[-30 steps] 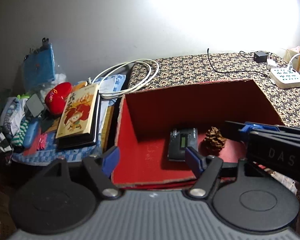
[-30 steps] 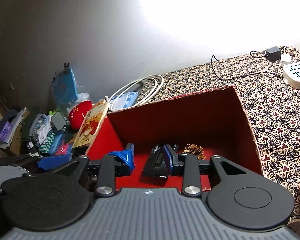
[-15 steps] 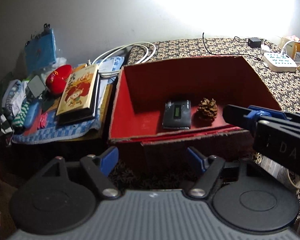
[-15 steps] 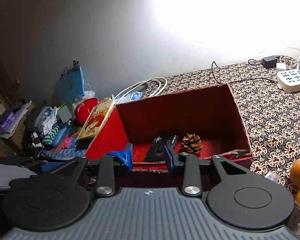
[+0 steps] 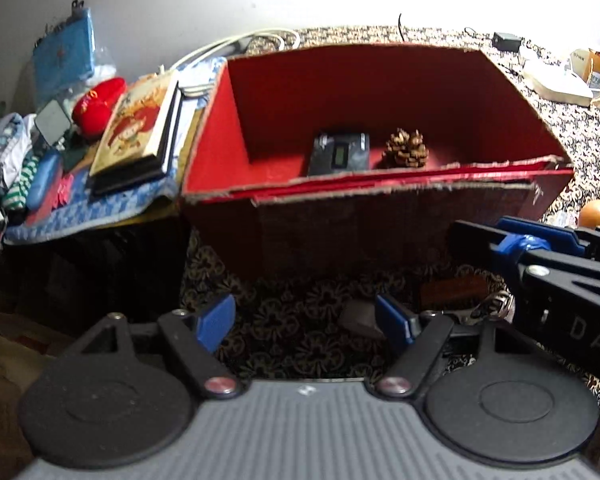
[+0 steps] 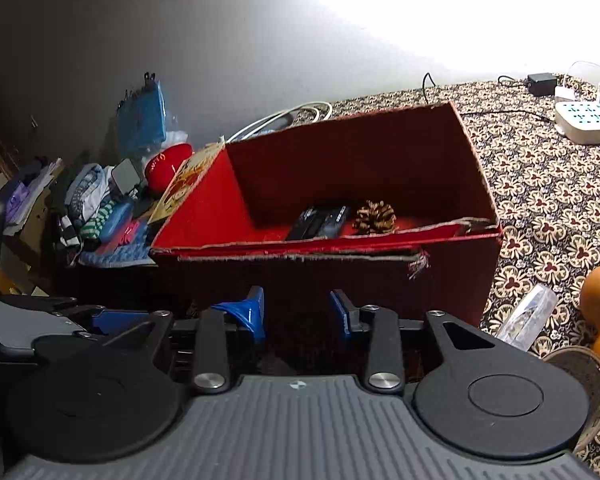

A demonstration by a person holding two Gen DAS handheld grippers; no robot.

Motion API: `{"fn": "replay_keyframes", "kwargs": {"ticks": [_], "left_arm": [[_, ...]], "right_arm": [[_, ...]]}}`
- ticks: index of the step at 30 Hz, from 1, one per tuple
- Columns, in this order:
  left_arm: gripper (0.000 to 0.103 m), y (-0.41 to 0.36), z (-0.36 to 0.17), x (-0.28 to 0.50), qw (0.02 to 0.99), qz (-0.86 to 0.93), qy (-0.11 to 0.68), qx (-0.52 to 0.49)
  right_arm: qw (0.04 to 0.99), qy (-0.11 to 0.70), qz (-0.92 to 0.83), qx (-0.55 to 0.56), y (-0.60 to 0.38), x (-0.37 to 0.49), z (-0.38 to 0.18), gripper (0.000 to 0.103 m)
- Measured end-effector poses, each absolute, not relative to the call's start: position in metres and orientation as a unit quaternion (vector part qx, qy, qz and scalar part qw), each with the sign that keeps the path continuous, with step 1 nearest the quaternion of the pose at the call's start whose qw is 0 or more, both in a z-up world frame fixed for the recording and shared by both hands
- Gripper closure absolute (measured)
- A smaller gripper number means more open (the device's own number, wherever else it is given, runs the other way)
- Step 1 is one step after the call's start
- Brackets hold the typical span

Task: Organize rigid objects
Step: 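Withdraw the right gripper out of the red box, then reach the right gripper to the clear tape roll and grasp it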

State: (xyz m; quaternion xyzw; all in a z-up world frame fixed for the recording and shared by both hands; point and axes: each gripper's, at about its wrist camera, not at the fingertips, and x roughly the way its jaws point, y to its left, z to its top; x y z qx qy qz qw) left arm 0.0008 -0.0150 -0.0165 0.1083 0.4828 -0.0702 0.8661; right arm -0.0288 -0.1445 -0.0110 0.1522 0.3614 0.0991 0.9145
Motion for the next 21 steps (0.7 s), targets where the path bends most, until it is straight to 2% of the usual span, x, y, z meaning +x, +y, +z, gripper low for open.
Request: {"fn": "replay_keyframes", "kwargs": {"ticks": [21], "left_arm": [[0.025, 0.009, -0.067, 0.002, 0.849, -0.095, 0.511, 0.095]], "right_arm": [[0.883, 0.435, 0.086, 0.155, -0.146, -0.024, -0.050, 0.083]]}}
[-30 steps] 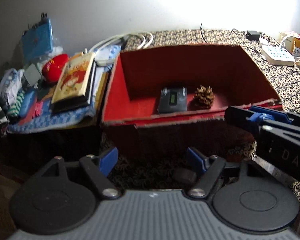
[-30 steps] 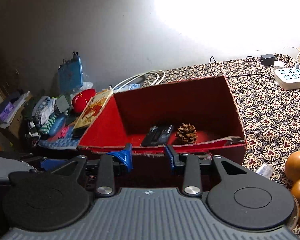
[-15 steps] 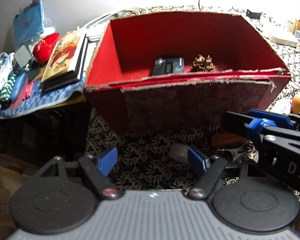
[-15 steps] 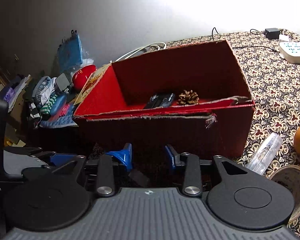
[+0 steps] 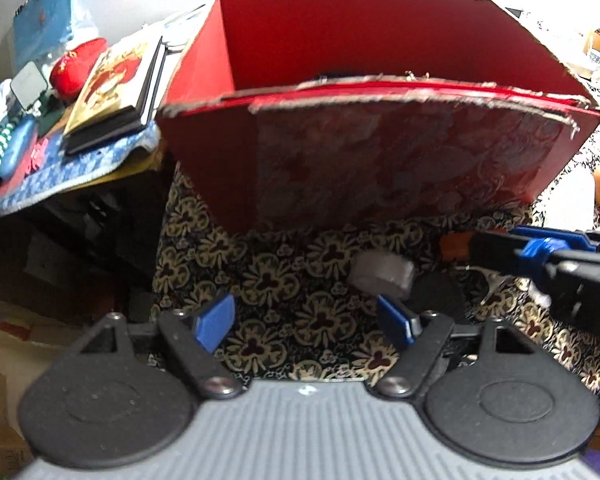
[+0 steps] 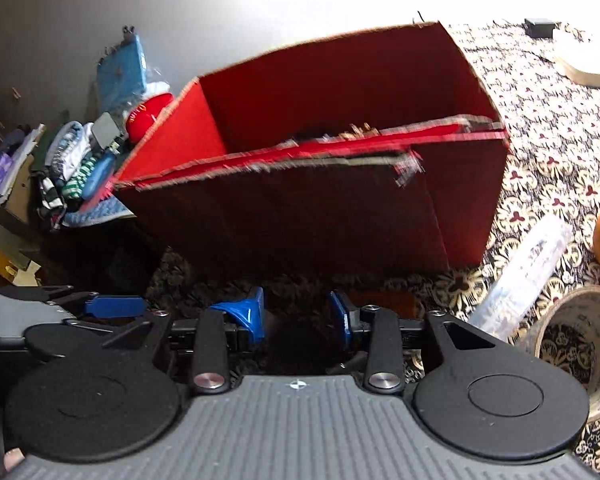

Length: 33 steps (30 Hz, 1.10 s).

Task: Organize rigid objects
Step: 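Reach the right gripper to the clear tape roll and grasp it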

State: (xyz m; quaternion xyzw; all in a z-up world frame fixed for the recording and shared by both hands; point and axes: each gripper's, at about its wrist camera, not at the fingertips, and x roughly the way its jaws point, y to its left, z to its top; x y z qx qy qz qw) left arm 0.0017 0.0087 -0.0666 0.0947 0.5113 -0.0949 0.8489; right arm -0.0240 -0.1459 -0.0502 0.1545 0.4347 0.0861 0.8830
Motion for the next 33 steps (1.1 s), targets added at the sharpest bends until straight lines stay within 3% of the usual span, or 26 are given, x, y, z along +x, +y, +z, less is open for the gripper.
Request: {"fn": "replay_keyframes", "kwargs": {"ticks": [11, 19, 28, 33], "left_arm": [[0.020, 0.025, -0.078, 0.006, 0.843, -0.189, 0.502, 0.039], [0.023, 0.017, -0.089, 0.021, 0.828, -0.211, 0.519, 0.010], [0.044, 0.018, -0.101, 0.035, 0.816, -0.223, 0.533, -0.020], [0.049, 0.021, -0.105, 0.038, 0.812, -0.232, 0.534, -0.033]], "right_arm": [[0.859, 0.465, 0.095, 0.194, -0.150, -0.007, -0.067, 0.083], [0.829, 0.487, 0.109, 0.252, -0.156, 0.010, -0.077, 0.083], [0.806, 0.505, 0.152, 0.270, -0.147, 0.026, -0.088, 0.083], [0.792, 0.524, 0.182, 0.256, -0.134, 0.034, -0.096, 0.082]]}}
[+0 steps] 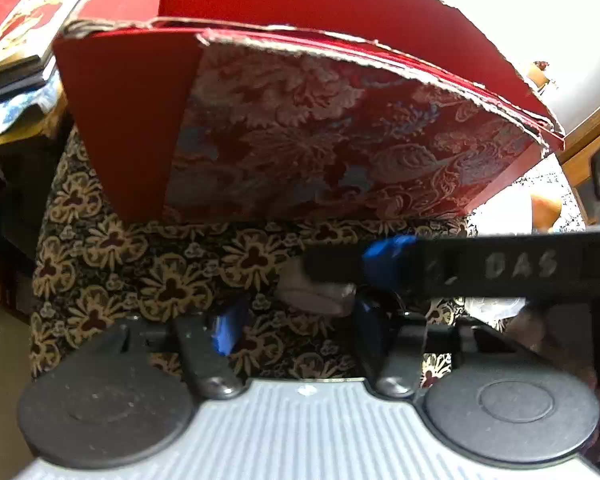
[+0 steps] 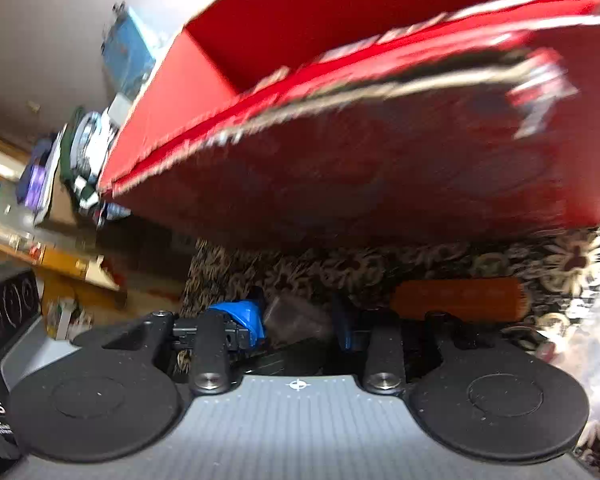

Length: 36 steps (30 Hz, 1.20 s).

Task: Organize rigid objects
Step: 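Reach the right gripper to the clear tape roll and grasp it, then carry the clear tape roll into the red box with the right gripper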

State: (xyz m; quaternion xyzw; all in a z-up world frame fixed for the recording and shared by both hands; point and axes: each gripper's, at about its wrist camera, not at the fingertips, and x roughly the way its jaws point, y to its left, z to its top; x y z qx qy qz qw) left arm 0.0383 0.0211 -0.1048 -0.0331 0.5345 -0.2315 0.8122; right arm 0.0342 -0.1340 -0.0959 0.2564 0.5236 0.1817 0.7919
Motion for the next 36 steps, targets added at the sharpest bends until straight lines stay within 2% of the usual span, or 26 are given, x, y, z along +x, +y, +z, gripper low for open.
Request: {"fn": "replay_keyframes", "kwargs": {"ticks": [2, 10, 19, 36], "left_arm": [[0.058, 0.020, -0.109, 0.041, 0.807, -0.236, 0.540, -0.039], [0.060, 0.017, -0.113, 0.041, 0.813, -0.239, 0.530, -0.040], [0.060, 0.005, -0.071, 0.022, 0.828, -0.267, 0.492, -0.014], [0.060, -0.030, 0.027, 0.023, 0.850, -0.357, 0.386, 0.007]], "right_arm": [[0.791, 0.523, 0.188, 0.256, -0.131, 0.034, -0.097, 0.080], [0.795, 0.515, 0.204, 0.246, -0.133, 0.034, -0.093, 0.085], [0.814, 0.477, 0.207, 0.258, -0.150, 0.018, -0.058, 0.085], [0.875, 0.349, 0.189, 0.277, -0.190, 0.009, 0.024, 0.086]]}}
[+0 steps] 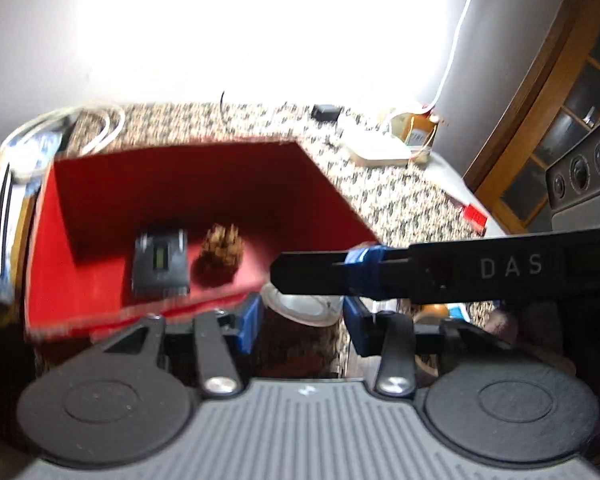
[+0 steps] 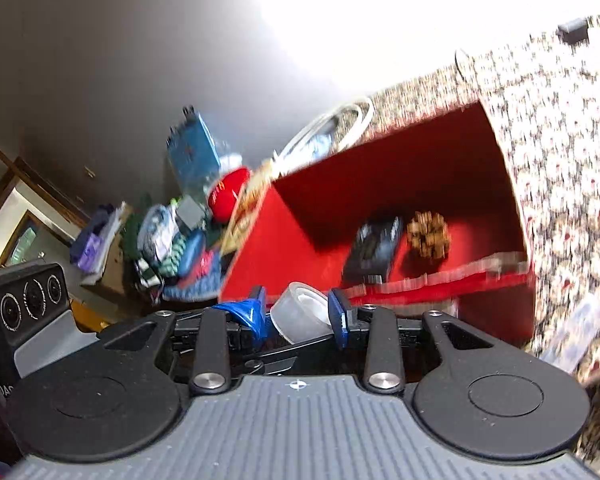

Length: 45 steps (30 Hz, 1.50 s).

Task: Organize rigid objects
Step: 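Carry the clear tape roll into the red box with the right gripper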

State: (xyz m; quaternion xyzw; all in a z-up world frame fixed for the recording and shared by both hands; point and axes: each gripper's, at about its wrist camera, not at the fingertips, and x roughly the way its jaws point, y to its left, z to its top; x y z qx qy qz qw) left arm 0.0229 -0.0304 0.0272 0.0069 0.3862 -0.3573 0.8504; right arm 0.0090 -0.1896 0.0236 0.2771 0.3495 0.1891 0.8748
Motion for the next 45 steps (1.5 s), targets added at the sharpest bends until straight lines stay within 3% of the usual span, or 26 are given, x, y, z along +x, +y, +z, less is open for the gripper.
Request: {"fn": "replay_keyframes", "kwargs": {"ticks": [9, 20, 42, 45], "left_arm": [[0.060, -0.035, 0.035, 0.082, 0.867, -0.313, 0.388, 0.014], [0.060, -0.016, -0.010, 0.162, 0.867, -0.216, 0.449, 0.026], [0.056, -0.017, -0.043, 0.193, 0.859, -0.118, 0.495, 0.051], [0.050, -0.019, -0.045, 0.193, 0.859, -0.113, 0.496, 0.055]], "right_arm": [[0.873, 0.357, 0.201, 0.264, -0.183, 0.080, 0.021, 0.086], [0.817, 0.443, 0.212, 0.302, -0.162, 0.168, -0.032, 0.085], [0.801, 0.454, 0.187, 0.343, -0.168, 0.184, -0.053, 0.081], [0.802, 0.452, 0.180, 0.348, -0.170, 0.184, -0.054, 0.081]]}}
